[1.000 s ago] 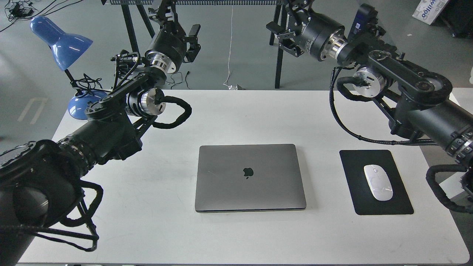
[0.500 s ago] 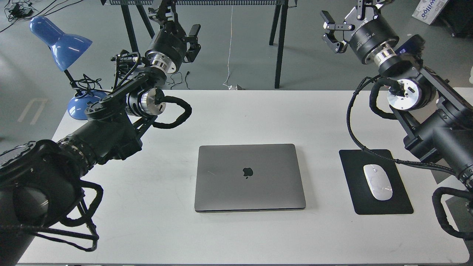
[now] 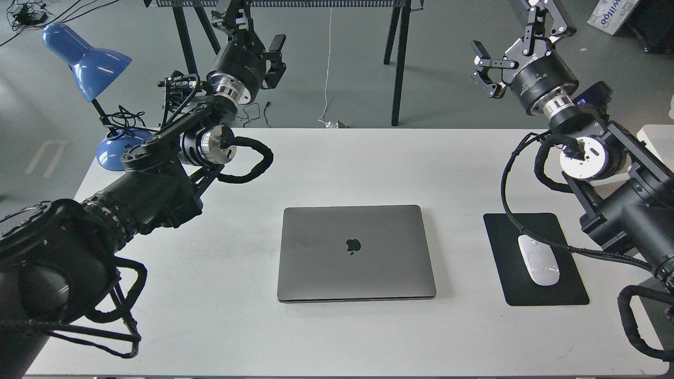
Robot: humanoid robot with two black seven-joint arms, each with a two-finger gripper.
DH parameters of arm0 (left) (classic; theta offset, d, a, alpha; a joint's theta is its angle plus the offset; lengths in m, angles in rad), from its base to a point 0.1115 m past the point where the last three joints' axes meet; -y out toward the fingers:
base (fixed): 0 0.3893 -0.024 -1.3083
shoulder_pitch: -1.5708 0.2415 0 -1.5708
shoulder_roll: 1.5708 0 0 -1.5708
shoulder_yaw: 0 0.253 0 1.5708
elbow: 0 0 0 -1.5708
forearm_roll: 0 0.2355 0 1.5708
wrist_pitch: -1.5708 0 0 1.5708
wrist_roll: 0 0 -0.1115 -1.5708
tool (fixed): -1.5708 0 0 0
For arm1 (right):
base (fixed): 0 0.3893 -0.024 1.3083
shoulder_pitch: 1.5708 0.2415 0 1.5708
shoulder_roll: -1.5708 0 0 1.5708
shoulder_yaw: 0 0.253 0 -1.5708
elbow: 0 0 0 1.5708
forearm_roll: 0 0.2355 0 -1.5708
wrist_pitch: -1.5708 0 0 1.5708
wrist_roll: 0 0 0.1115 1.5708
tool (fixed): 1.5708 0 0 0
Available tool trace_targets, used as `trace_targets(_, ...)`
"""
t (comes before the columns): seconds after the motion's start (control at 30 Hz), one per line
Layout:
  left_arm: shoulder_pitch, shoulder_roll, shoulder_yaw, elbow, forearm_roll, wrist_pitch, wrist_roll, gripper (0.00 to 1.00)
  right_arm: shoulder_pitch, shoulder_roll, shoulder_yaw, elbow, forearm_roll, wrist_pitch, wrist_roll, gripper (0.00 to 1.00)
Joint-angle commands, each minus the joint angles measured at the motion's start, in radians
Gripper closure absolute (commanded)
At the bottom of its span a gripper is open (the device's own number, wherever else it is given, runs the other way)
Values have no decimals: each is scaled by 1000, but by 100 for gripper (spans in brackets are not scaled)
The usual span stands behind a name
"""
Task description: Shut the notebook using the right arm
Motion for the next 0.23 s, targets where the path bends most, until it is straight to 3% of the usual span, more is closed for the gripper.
trace_targets(0.0, 0, 0, 0, -1, 0, 1, 0, 0, -1, 1, 4, 0, 0, -14, 0, 0)
trace_targets(0.2, 0, 0, 0, 0, 0, 1, 0, 0, -7, 6, 4, 2, 0, -16, 0, 0)
